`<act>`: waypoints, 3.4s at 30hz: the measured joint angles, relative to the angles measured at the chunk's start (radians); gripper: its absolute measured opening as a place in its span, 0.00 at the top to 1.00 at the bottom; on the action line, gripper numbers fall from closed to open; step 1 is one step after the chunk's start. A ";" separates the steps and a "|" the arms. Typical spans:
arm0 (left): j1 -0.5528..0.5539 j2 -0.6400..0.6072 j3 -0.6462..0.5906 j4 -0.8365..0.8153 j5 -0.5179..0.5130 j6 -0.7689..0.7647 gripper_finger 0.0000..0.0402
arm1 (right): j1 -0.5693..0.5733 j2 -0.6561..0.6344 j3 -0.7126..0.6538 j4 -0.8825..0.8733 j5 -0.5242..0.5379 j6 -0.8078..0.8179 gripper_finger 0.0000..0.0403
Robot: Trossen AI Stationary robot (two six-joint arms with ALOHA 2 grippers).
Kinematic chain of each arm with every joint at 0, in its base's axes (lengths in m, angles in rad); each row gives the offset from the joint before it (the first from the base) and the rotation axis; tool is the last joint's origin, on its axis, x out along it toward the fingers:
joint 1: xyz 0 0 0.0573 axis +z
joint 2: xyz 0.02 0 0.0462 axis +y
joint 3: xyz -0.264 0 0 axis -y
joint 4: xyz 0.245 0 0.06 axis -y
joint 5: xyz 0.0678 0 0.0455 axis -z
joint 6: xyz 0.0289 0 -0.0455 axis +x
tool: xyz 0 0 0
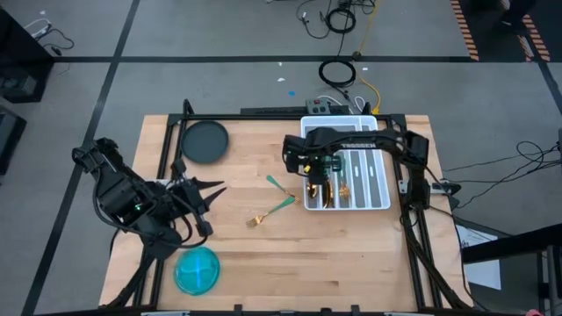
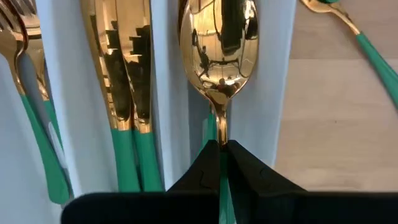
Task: Sort silverware
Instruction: Put the green spoon into the left slot of the white silverware tray, then put the bottom green fork into the middle right slot of the white silverware tray
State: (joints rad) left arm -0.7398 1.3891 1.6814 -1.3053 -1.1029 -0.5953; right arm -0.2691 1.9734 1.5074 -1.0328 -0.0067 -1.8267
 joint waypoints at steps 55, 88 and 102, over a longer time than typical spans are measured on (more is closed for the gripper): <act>0.026 -0.001 0.000 0.360 0.220 0.168 0.81 | 0.134 -0.290 0.001 0.227 -0.185 1.407 0.64; -0.055 -0.115 0.001 0.497 0.339 0.264 0.81 | 0.288 0.095 0.001 0.722 -0.178 1.519 0.64; -0.055 -0.114 0.001 0.469 0.339 0.262 0.81 | 0.285 0.188 0.000 0.722 -0.183 1.508 0.64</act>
State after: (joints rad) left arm -0.7948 1.2747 1.6821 -0.8368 -0.7639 -0.3330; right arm 0.0159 2.1612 1.5078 -0.3107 -0.1898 -0.3189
